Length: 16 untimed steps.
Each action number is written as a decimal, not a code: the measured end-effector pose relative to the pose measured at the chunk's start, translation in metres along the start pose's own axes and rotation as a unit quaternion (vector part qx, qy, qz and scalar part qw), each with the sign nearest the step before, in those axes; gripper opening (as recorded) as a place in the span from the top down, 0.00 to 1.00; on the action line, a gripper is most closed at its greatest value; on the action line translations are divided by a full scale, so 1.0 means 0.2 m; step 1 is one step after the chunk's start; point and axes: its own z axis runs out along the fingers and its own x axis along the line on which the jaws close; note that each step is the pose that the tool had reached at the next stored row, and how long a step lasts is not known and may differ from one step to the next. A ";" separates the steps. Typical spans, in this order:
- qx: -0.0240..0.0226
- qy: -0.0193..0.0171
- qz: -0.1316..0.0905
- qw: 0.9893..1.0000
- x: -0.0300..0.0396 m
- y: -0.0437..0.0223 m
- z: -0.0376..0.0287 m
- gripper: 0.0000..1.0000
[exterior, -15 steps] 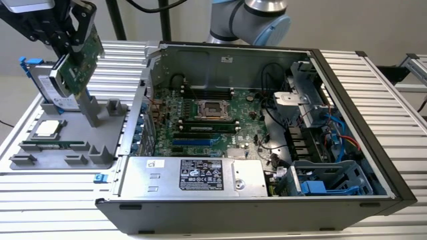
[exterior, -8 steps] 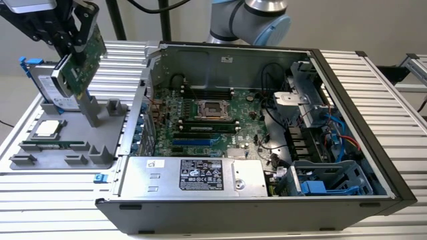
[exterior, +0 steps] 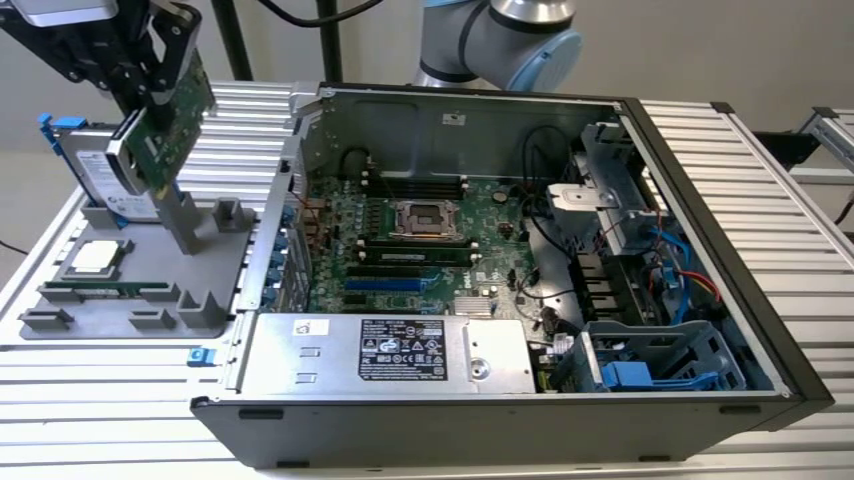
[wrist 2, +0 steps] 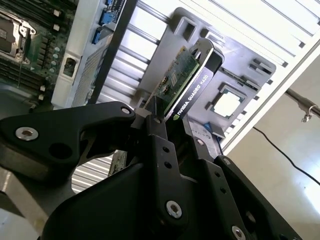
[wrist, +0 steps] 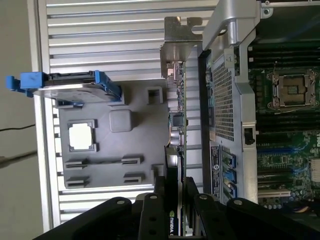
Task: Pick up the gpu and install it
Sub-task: 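Pick up the gpu and move the gpu toward the slot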
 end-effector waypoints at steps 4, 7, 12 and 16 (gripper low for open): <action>0.000 0.000 0.000 1.000 -0.013 0.001 0.000 1.00; 0.000 0.000 0.000 1.000 -0.023 0.002 0.000 1.00; 0.000 0.000 0.000 1.000 -0.043 0.003 0.001 1.00; 0.000 0.000 0.000 1.000 -0.058 0.004 0.001 1.00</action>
